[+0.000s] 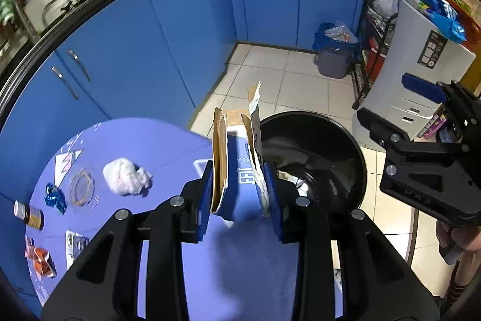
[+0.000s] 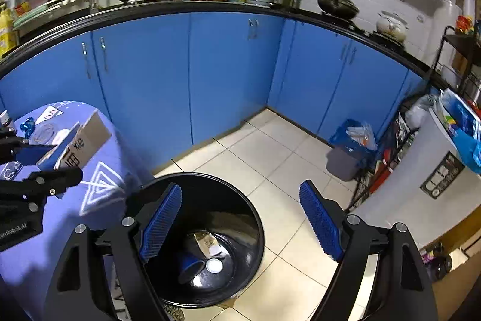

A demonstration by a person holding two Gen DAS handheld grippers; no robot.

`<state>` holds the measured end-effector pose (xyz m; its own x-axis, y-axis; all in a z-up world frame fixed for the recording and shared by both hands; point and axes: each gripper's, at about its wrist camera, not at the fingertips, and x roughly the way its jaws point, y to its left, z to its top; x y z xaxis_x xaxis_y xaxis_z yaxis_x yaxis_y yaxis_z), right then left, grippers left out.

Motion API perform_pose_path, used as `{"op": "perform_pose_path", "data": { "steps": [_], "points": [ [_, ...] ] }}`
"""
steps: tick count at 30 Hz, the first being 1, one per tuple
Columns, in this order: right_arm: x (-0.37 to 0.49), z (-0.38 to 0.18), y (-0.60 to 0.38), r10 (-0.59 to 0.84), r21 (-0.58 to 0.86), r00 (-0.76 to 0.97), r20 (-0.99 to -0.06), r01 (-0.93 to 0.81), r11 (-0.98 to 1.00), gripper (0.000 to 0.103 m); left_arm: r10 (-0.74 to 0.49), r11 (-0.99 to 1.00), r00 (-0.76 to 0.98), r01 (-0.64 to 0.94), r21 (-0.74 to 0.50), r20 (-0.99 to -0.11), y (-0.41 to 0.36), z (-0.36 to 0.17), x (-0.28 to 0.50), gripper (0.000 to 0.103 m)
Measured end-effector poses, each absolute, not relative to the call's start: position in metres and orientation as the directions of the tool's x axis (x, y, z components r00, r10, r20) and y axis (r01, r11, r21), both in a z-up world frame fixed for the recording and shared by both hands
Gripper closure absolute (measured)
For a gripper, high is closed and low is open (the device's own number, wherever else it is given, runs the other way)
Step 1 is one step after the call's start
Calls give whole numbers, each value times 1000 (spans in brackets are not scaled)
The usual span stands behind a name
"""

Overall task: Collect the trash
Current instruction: 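Carry the box and lid over the bin and open both grippers, then grasp the yellow card wrapper from the table with the right gripper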

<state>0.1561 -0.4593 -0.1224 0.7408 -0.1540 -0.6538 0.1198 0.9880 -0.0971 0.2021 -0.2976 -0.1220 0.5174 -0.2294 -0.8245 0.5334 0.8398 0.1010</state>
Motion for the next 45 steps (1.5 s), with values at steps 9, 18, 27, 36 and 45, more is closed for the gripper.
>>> {"op": "perform_pose_path", "data": {
  "steps": [9, 18, 27, 36, 45],
  "points": [
    [147, -125, -484, -168, -68, 729, -664, 164, 984, 24, -256, 810, 503, 578, 101, -826, -325, -124, 203, 69],
    [143, -125, -490, -170, -57, 729, -663, 178, 982, 24, -269, 798, 496, 595, 98, -826, -341, -122, 206, 67],
    [141, -125, -491, -174, -56, 728, -663, 184, 981, 24, -271, 808, 529, 579, 108, -804, -345, -115, 206, 17],
    [135, -118, -473, -136, -44, 737, -662, 142, 989, 24, -245, 842, 566, 527, 117, -787, -318, -109, 203, 6],
    [124, -107, -403, -22, -56, 753, -657, -20, 998, 24, -169, 901, 595, 417, 122, -786, -240, -106, 178, 6]
  ]
}}
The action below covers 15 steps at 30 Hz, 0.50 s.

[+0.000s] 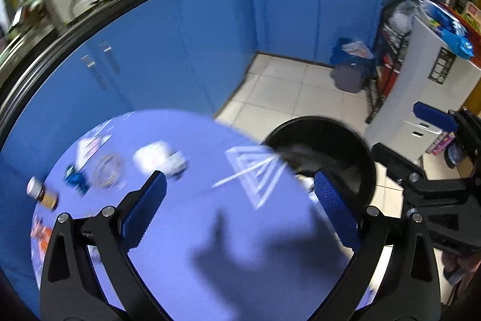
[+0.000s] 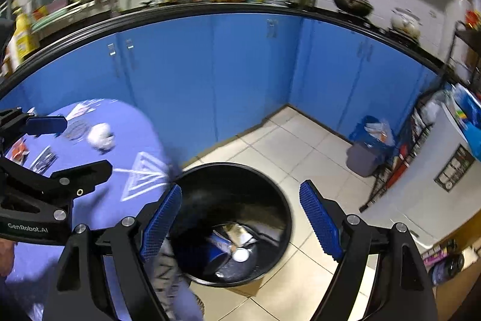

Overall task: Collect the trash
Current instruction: 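Grasp the yellow card wrapper from the table with the right gripper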

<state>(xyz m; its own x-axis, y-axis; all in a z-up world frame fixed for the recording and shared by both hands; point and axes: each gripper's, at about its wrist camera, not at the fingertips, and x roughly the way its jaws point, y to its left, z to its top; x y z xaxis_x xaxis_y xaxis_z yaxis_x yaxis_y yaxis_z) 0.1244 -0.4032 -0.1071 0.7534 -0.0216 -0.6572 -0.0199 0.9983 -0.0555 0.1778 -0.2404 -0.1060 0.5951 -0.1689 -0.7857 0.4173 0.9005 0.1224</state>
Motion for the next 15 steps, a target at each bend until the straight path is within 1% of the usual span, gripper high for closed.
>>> {"op": "perform_pose_path", "data": {
  "steps": [8, 15],
  "points": [
    [107, -102, -319, 119, -58, 738, -665, -211, 976, 24, -50, 963, 615, 239, 126, -787, -130, -105, 133, 6],
    [82, -113, -227, 277, -23, 660, -698, -407, 913, 24, 61, 987, 623, 79, 141, -780, -33, -108, 81, 6]
  ]
}}
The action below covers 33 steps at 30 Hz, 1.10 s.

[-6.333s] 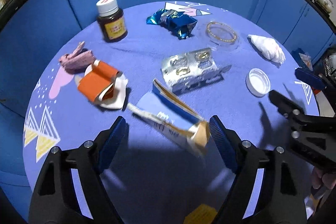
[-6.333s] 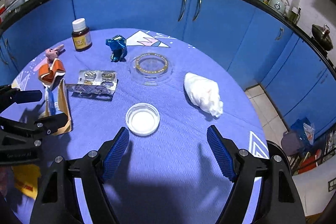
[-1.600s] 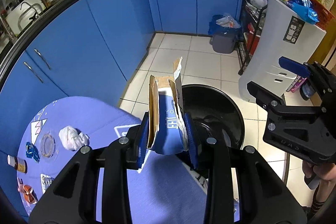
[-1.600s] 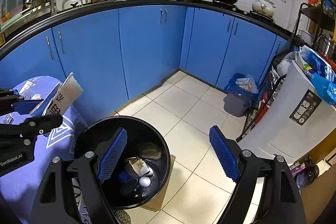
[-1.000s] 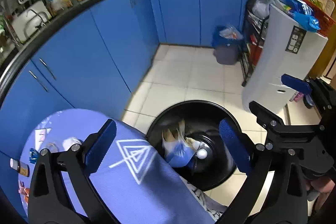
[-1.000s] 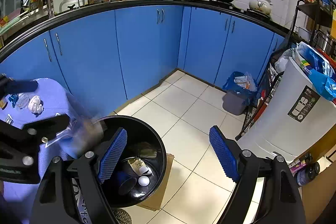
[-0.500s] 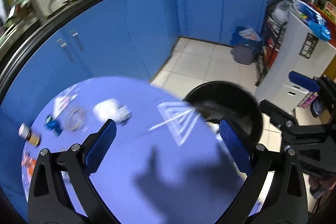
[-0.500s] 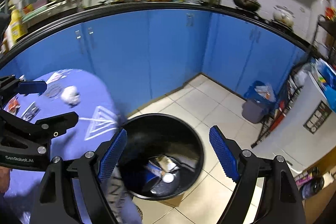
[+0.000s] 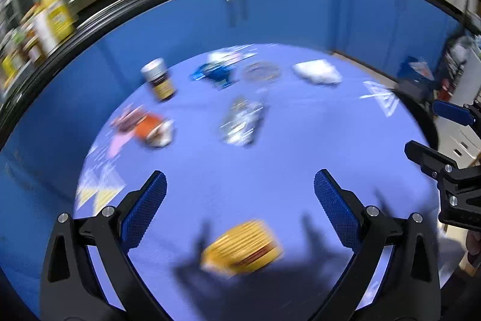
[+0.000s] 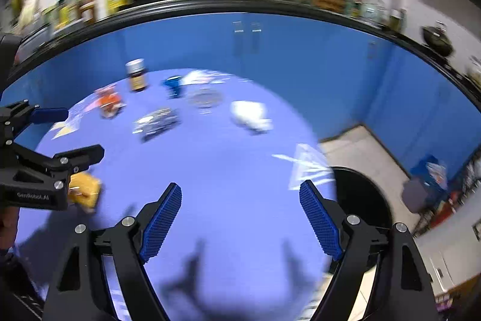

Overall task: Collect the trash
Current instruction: 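Grasp the yellow card wrapper from the table with the right gripper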

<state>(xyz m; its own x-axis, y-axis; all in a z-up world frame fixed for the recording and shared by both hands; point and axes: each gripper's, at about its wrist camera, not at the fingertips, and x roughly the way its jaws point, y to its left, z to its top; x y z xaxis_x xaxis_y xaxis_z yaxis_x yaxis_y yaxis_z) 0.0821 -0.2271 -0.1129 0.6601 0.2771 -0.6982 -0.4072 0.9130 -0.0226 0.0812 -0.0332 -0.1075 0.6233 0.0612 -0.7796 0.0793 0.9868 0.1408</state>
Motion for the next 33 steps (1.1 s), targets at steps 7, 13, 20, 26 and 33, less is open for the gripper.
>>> {"op": "perform_pose_path", "data": {
  "steps": [7, 13, 20, 26, 33],
  "points": [
    [63, -121, -156, 369, -4, 585, -722, -538, 843, 24, 100, 994, 589, -22, 108, -802, 36, -123, 49, 6],
    [53, -131, -114, 397, -9, 533, -747, -606, 796, 24, 109, 994, 594, -49, 100, -797, 60, -129, 37, 6],
    [49, -146, -83, 386, -28, 494, -779, -643, 766, 24, 106, 994, 590, -82, 71, -800, 85, -137, 32, 6],
    [54, -158, -64, 372, -36, 479, -795, -650, 759, 24, 97, 994, 583, -103, 45, -806, 101, -143, 30, 6],
    [61, -168, -57, 384, 6, 429, -818, -660, 751, 49, 90, 993, 582, -112, 29, -808, 108, -145, 33, 6]
  ]
}}
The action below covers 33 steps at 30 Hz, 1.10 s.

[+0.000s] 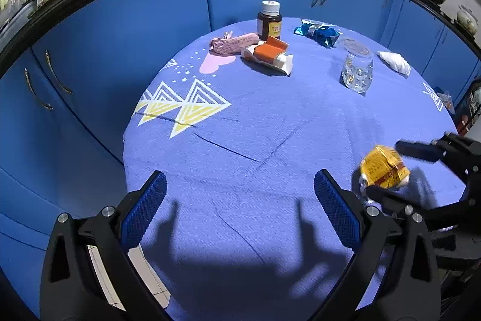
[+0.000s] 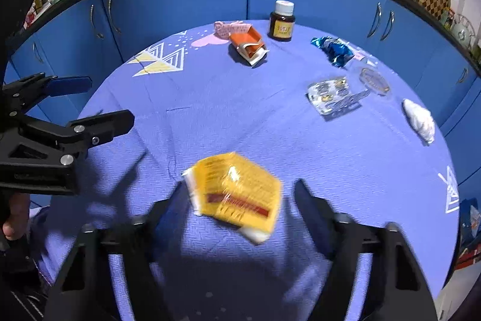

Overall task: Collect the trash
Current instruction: 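Grasp the yellow card wrapper from the table with the right gripper, then lift the yellow wrapper with the right gripper while the left gripper grasps the orange box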

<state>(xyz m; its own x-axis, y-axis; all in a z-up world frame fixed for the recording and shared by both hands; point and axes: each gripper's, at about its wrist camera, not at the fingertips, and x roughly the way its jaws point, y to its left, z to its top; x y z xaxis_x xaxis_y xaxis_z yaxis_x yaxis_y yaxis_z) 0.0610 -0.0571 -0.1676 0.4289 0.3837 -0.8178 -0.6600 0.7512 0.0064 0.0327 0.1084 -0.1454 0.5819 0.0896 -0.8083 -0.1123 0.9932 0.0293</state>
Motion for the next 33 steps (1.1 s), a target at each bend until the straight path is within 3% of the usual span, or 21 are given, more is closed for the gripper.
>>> {"op": "perform_pose_path", "data": {
  "steps": [2, 8, 17, 27, 33],
  "points": [
    [61, -168, -56, 374, -8, 434, -819, -662, 750, 61, 88, 993, 582, -111, 28, -809, 108, -146, 35, 6],
    [75, -156, -77, 354, -25, 499, -791, -604, 797, 72, 81, 995, 585, -95, 30, -807, 102, -142, 53, 6],
    [120, -133, -128, 299, -27, 594, -747, -477, 878, 73, 46, 995, 583, -99, -15, -811, 95, -134, 117, 6],
    [161, -121, -165, 245, -28, 647, -722, -381, 924, 73, 64, 995, 546, -96, 13, -836, 99, -153, 200, 7],
    [176, -119, -176, 233, -19, 652, -721, -354, 935, 73, 54, 990, 509, -139, -20, -859, 111, -171, 228, 20]
  ]
}}
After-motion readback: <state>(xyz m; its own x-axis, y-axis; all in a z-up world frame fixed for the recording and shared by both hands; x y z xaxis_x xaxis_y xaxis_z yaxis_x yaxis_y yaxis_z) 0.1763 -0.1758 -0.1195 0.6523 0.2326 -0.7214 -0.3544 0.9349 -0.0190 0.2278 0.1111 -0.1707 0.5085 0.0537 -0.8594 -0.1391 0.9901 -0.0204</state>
